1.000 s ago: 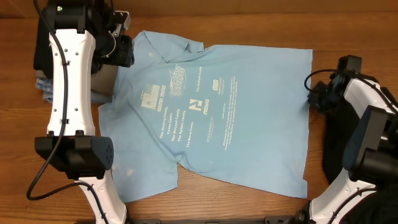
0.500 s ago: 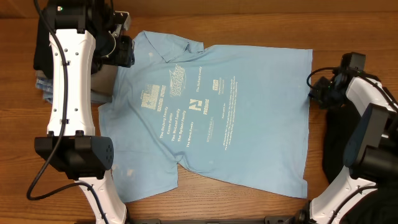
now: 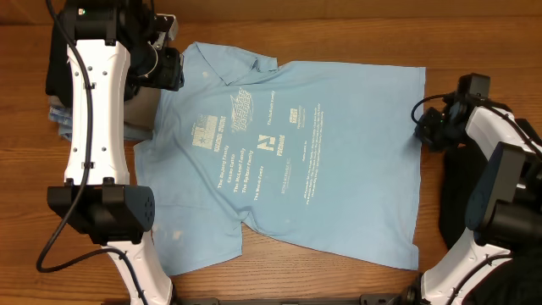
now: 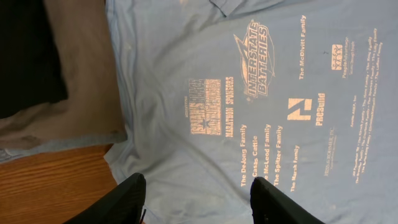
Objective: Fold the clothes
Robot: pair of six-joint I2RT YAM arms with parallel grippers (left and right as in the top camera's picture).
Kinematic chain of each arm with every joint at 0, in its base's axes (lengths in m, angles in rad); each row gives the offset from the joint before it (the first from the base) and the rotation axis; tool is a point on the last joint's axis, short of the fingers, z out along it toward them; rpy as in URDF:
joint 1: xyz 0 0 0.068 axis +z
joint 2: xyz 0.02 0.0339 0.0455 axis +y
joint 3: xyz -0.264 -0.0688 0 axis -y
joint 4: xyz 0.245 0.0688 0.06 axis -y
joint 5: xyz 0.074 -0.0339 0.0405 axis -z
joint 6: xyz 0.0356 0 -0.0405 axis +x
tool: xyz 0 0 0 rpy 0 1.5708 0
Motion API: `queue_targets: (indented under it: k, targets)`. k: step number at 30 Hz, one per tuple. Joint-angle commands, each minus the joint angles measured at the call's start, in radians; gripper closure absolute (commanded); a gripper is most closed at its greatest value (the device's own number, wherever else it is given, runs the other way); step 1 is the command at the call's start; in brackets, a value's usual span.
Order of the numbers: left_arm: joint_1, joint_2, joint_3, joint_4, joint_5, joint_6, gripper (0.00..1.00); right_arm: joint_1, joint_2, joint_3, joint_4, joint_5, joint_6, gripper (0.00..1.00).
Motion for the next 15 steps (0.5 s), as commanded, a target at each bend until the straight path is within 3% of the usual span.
queue_targets:
  k: [1,6,15]
  targets:
    - [0.005,0.0,0.007,0.008,0.011,-0.007,0.42,0.013,0.045,-0.052,-0.006,0.0,-0.008,0.84]
    - [0.005,0.0,0.007,0.009,0.011,-0.007,0.41,0.007,0.045,-0.042,0.079,0.04,-0.008,0.96]
    - [0.005,0.0,0.006,0.01,0.006,-0.006,0.39,-0.043,0.045,0.015,0.204,0.073,-0.008,0.96]
